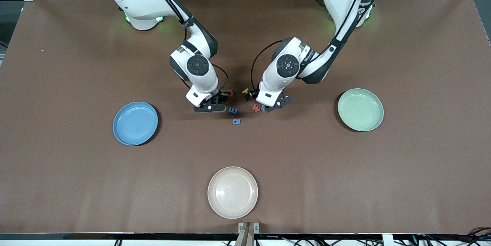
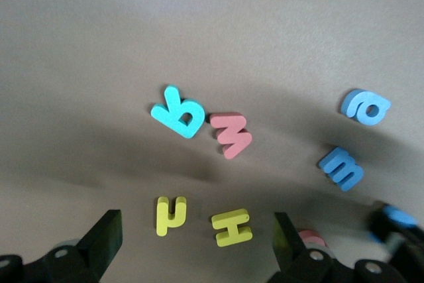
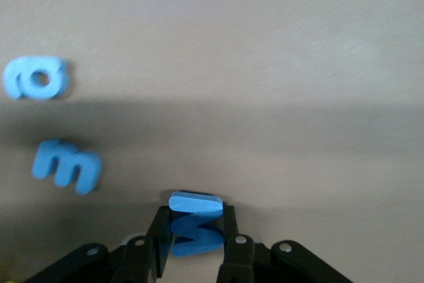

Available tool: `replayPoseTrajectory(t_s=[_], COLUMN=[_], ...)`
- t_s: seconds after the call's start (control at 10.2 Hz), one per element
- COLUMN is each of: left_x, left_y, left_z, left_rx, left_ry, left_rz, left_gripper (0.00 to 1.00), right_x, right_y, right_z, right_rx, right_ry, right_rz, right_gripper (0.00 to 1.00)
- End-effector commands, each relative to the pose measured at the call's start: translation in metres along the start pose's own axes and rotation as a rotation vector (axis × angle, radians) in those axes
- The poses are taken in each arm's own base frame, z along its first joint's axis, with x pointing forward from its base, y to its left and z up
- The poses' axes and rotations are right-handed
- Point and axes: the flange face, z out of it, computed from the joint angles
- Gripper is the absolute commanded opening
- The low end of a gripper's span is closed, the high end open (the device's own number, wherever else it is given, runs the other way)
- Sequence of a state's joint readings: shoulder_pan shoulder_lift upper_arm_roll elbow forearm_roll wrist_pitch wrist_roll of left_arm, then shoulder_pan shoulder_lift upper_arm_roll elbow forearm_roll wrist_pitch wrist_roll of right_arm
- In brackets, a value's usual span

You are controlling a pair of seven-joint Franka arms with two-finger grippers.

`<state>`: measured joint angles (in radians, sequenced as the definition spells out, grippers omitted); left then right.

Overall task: Sort uppercase to blue plate, lowercase to green plate
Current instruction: 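Grasp the blue W with the right gripper while the left gripper lowers, then drop the W on the blue plate while the left gripper grasps yellow u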

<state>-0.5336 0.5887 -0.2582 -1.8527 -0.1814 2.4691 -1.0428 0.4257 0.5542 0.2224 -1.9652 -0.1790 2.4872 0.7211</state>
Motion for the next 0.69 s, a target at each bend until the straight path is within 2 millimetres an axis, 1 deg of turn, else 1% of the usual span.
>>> replayPoseTrajectory(t_s=[0.0, 0.1, 0.2, 0.3, 0.39, 0.49, 0.59], left_x=[-0.007, -0.01, -0.013, -0.021, -0.029, -0.037, -0.041], left_y=[0.006, 0.006, 0.005, 0.004, 0.004, 0.004, 0.004], left_z=[0.01, 0.014, 0.019, 0.027, 0.031, 0.034, 0.039], left_rx=[0.011, 0.031, 0.066, 0.104, 0.135, 0.154, 0.165], left_ry=[0.011, 0.029, 0.059, 0.075, 0.08, 0.085, 0.089], left_rz=[-0.006, 0.01, 0.036, 0.051, 0.062, 0.072, 0.063], left_gripper=[1.0, 1.0, 1.0, 1.0, 1.0, 1.0, 1.0], right_x=[0.03, 0.044, 0.057, 0.067, 0.076, 0.084, 0.089], right_y=[0.054, 0.082, 0.115, 0.151, 0.182, 0.217, 0.242], right_z=[-0.06, -0.078, -0.091, -0.098, -0.102, -0.101, -0.1], right_rx=[-0.044, -0.037, -0.013, -0.007, 0.009, 0.038, 0.061], right_ry=[-0.003, -0.018, -0.038, -0.062, -0.077, -0.086, -0.091], right_rz=[0.003, 0.006, 0.006, 0.002, 0.008, 0.031, 0.025], right_gripper=[0.0, 0.0, 0.0, 0.0, 0.0, 0.0, 0.0])
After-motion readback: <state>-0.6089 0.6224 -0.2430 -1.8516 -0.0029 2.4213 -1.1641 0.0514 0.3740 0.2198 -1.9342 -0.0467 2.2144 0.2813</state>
